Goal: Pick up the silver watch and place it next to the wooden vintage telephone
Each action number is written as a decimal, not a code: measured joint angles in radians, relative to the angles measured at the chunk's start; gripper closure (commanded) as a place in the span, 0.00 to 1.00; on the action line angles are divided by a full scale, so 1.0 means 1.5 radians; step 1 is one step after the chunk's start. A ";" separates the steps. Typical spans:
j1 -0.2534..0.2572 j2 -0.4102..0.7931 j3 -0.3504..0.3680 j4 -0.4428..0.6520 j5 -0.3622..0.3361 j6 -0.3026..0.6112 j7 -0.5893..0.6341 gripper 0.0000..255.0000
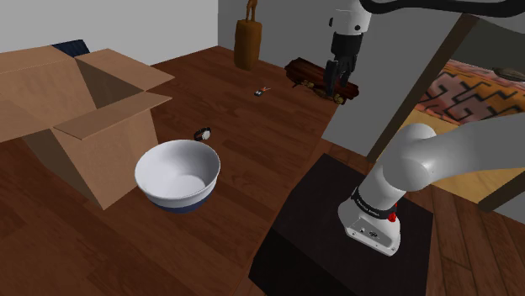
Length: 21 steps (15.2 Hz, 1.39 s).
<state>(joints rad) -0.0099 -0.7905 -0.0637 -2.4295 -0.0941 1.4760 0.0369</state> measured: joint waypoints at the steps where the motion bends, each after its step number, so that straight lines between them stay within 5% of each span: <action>1: 0.000 0.000 0.000 0.000 0.000 0.000 0.000 0.00; 10: 0.037 0.167 0.010 0.028 0.058 0.143 0.009 0.00; 21: 0.081 0.431 0.025 0.166 0.137 0.280 -0.007 0.00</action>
<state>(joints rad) 0.1113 -0.1446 -0.0257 -2.1812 0.1118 1.8954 0.0261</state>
